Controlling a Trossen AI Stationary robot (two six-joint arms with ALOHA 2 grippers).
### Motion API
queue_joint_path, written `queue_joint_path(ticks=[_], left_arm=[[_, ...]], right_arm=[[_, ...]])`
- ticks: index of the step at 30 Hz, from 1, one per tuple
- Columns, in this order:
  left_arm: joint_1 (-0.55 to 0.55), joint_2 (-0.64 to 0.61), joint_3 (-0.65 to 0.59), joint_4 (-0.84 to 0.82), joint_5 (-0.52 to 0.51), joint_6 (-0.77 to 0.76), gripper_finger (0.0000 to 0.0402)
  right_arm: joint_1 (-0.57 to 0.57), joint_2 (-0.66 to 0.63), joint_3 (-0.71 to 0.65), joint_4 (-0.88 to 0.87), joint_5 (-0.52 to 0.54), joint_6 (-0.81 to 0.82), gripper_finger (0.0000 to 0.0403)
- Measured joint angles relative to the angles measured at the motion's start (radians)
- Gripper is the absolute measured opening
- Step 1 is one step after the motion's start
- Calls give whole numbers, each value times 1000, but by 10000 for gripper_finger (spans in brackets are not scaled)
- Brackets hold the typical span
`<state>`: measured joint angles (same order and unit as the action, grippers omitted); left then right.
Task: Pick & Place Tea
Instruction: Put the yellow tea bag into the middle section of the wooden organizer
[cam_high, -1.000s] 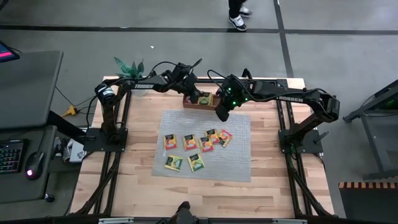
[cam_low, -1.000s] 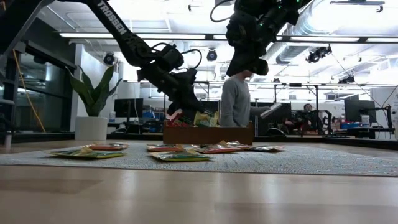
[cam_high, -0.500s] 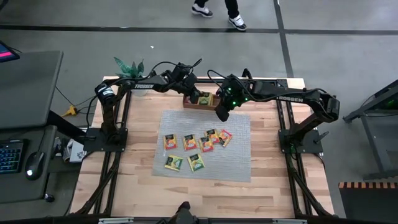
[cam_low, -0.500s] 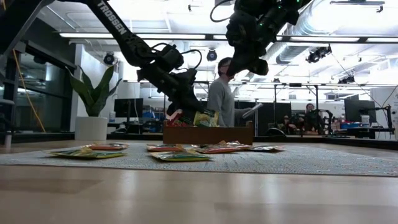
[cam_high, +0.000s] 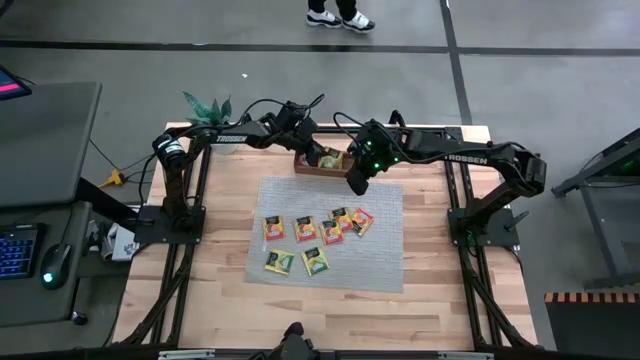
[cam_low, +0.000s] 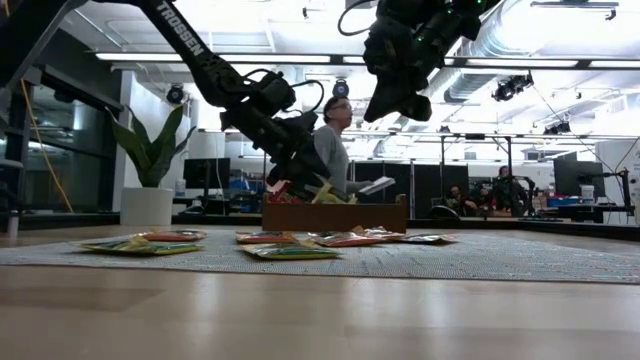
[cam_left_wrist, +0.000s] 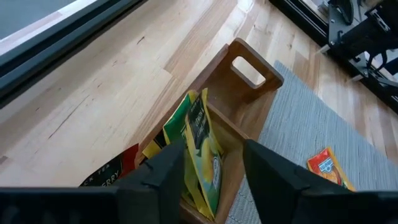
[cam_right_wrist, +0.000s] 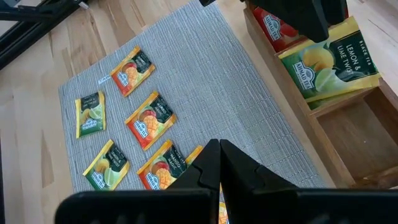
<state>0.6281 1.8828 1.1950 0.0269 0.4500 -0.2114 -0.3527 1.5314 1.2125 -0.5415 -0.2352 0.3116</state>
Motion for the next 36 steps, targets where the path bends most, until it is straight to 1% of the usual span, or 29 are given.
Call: queue_joint_path(ticks=[3, 6, 13, 16, 18, 20, 23, 25, 26, 28, 30, 31, 34, 36], left_arm=[[0, 0, 0, 0, 0, -1, 172], [1, -1, 0, -4, 0, -3, 174], [20, -75, 0, -100, 1, 13, 175], [26, -134, 1, -138, 9, 31, 175], [26, -167, 4, -187, 12, 46, 175], [26, -198, -1, -272, 10, 70, 175], [0, -232, 4, -346, -5, 97, 175], [-16, -263, -6, -447, -10, 110, 175], [-26, -281, -16, -475, -11, 113, 175], [-57, -308, -44, -456, -21, 107, 175], [-85, -345, -101, -471, -40, 69, 175], [-98, -371, -132, -478, -48, 42, 175], [-160, -450, -227, -369, -90, -68, 175], [-205, -516, -313, -344, -131, -167, 175]], right_arm=[[0, 0, 0, 0, 0, -1, 0], [0, 0, 0, 0, -4, -5, 0], [0, 0, 0, 0, -13, -12, 0], [0, 0, 0, 0, -22, -21, 0], [0, 0, 0, -1, -34, -23, 0], [0, 0, 0, -1, -41, -24, 0], [0, 0, 0, 0, -56, -25, 0], [4, 0, 0, 0, -64, -32, 0], [8, 0, 0, 0, -64, -39, 0], [21, 0, 0, 0, -63, -54, 0], [40, 0, 0, 0, -64, -69, 0], [50, 0, 0, 0, -64, -79, 0], [85, 0, 0, 0, -64, -101, 0], [109, 0, 0, 6, -63, -111, 0]])
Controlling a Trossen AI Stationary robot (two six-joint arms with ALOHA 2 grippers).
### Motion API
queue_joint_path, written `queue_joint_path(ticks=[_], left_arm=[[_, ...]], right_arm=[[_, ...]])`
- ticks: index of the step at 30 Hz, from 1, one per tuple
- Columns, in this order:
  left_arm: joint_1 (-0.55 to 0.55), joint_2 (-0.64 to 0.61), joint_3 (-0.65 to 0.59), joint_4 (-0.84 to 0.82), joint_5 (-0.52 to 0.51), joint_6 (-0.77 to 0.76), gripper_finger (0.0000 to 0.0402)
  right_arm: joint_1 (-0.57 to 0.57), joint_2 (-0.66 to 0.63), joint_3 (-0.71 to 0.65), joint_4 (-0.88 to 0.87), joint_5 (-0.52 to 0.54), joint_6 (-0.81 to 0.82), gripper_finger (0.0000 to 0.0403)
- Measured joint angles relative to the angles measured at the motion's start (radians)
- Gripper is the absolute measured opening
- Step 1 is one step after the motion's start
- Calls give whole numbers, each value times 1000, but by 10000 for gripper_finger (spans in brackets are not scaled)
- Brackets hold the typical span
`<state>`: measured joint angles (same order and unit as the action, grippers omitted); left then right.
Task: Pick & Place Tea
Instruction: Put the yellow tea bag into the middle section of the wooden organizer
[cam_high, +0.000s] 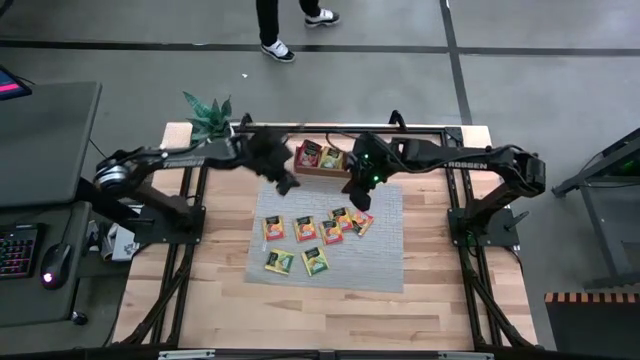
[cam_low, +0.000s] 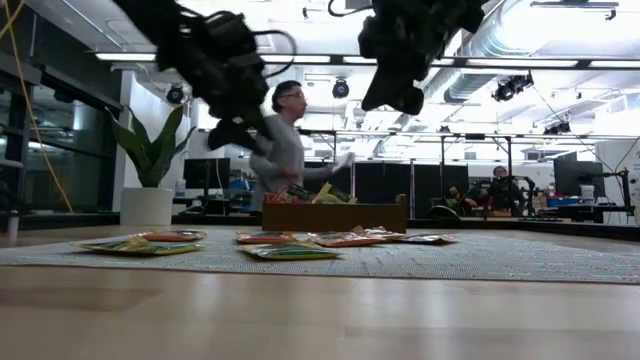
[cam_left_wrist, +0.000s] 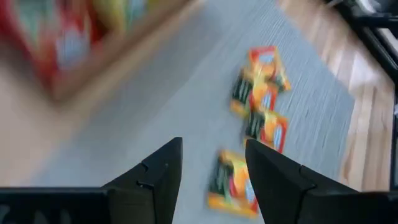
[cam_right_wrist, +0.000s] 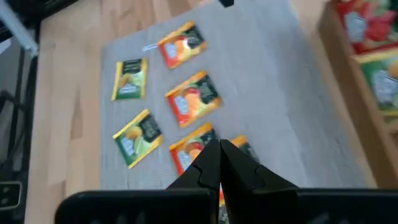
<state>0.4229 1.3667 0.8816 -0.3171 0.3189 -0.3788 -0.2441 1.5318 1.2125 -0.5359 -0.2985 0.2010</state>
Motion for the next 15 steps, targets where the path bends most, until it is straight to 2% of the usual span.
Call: queue_joint_path(ticks=[3, 6, 10, 15], left_arm=[[-102, -89, -102, 107, -93, -167, 175], [-242, -167, -187, 94, -222, -337, 175], [-451, -206, -230, 108, -425, -537, 175], [-671, -209, -236, 105, -616, -688, 175]], right_arm=[[35, 0, 0, 20, 0, -8, 0], [74, 1, 0, 56, 1, -9, 0], [133, 15, 0, 125, 27, -11, 0], [200, 92, 0, 215, 26, 56, 0]])
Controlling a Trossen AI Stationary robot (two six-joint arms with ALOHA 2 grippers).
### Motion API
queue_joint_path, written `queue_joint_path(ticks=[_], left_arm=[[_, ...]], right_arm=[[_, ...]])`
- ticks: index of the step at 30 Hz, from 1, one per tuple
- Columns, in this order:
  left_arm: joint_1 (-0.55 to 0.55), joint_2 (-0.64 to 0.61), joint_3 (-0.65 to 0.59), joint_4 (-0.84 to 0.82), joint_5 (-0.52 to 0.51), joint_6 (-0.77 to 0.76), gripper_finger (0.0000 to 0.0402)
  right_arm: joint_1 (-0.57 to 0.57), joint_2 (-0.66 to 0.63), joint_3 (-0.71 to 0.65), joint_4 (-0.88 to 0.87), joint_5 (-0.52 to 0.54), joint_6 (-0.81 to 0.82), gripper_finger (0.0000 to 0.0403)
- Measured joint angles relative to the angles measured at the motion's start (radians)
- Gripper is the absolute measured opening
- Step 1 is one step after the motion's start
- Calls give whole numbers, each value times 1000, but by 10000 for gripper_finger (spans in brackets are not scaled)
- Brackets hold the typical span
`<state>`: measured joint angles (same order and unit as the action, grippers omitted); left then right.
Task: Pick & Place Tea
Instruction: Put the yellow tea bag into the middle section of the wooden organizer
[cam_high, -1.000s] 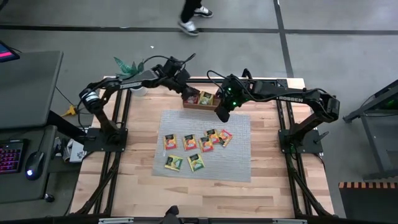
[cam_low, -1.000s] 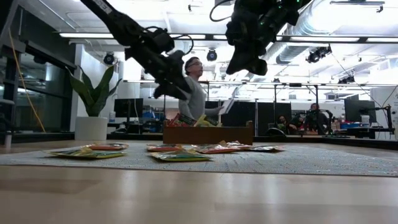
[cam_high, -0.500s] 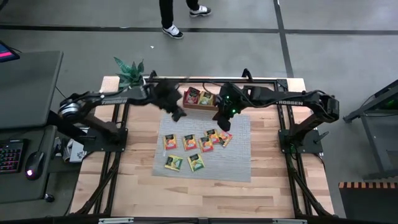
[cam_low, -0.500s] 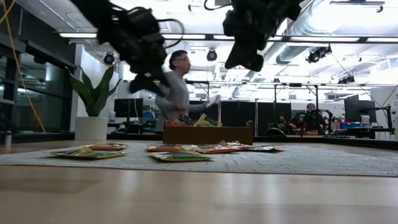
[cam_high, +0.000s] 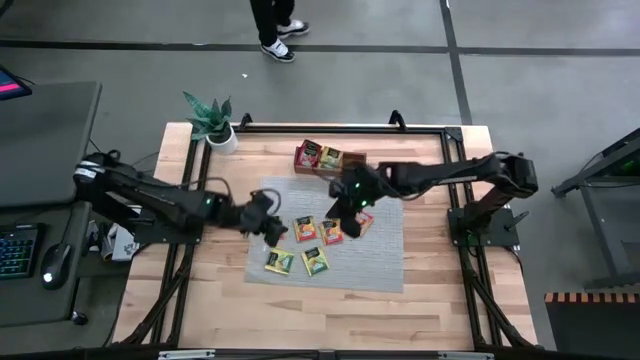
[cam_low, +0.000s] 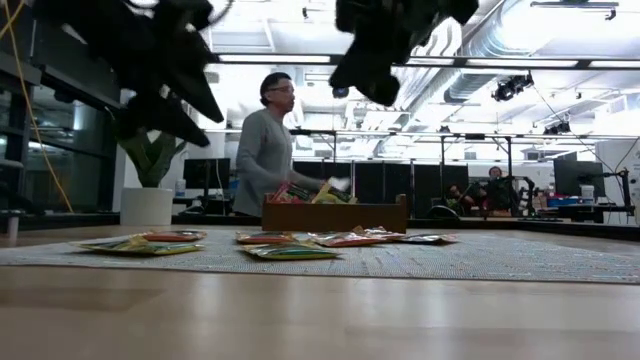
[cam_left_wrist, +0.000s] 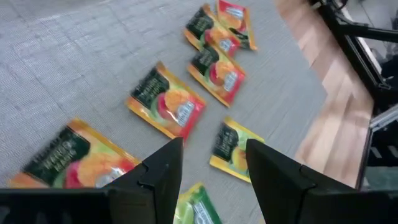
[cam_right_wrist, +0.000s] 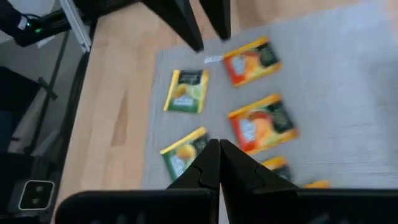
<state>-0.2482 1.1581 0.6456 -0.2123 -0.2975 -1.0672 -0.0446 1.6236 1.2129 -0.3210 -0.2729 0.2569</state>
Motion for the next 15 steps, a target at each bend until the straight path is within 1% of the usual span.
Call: queue_joint_path(ticks=[3, 6, 9, 13, 15], left_arm=[[-82, 19, 0, 2, -80, -37, 175], [-126, 48, 0, 3, -102, -37, 175], [-141, 89, 0, 34, -83, -10, 175], [-141, 176, 2, 101, -41, 63, 175], [-138, 217, 2, 145, -11, 89, 175]], right_arm=[[43, 62, 0, 25, 16, 75, 0], [95, 126, 0, 71, 43, 160, 0], [153, 191, 0, 142, 53, 219, 0], [232, 267, 0, 151, 143, 300, 0], [259, 290, 0, 156, 164, 355, 0]])
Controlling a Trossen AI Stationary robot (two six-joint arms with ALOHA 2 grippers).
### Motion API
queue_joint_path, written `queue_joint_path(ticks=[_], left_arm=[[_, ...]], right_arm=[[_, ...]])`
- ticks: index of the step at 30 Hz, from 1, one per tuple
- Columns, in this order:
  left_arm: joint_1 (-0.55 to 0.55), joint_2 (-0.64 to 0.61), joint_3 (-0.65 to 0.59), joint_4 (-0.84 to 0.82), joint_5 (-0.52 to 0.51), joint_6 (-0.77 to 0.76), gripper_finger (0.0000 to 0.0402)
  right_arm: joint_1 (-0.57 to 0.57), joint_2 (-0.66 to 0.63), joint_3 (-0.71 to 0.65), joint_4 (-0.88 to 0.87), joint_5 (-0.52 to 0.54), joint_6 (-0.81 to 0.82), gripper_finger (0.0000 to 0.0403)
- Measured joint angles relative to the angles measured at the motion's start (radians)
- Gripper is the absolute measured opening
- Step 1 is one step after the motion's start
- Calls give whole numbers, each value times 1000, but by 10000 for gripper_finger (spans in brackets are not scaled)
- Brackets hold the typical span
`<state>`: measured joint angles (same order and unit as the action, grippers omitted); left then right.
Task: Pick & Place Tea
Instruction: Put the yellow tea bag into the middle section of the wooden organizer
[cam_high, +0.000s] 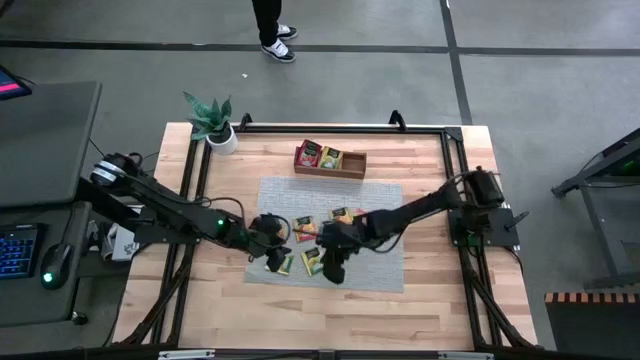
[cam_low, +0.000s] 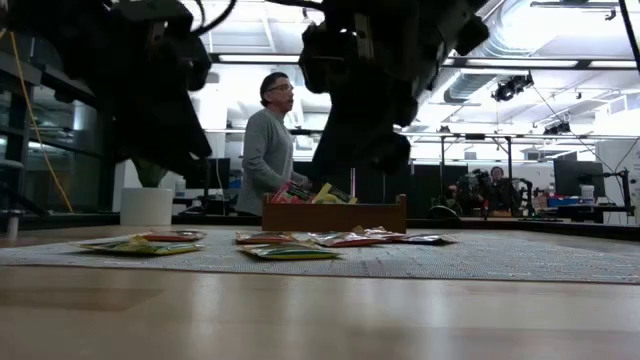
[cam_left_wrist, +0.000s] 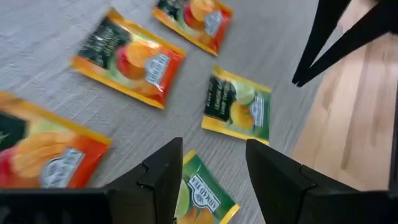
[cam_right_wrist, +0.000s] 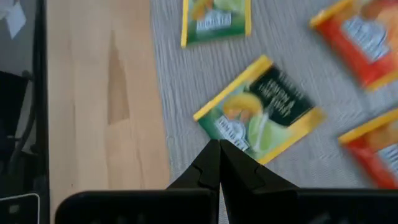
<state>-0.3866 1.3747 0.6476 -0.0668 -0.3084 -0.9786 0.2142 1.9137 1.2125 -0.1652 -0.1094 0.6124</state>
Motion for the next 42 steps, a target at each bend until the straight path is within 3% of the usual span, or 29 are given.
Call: queue_joint_path(ticks=[7, 13, 33, 42], left_arm=[[0, 149, 0, 175, 93, 58, 175], [0, 210, 1, 252, 112, 84, 175], [0, 214, 1, 257, 93, 85, 175], [1, 214, 1, 258, 90, 84, 175]], right_arm=[[51, 24, 0, 8, 97, 106, 0], [72, 24, 0, 14, 192, 140, 0], [125, 83, 0, 42, 336, 235, 0], [125, 112, 0, 76, 332, 248, 0]])
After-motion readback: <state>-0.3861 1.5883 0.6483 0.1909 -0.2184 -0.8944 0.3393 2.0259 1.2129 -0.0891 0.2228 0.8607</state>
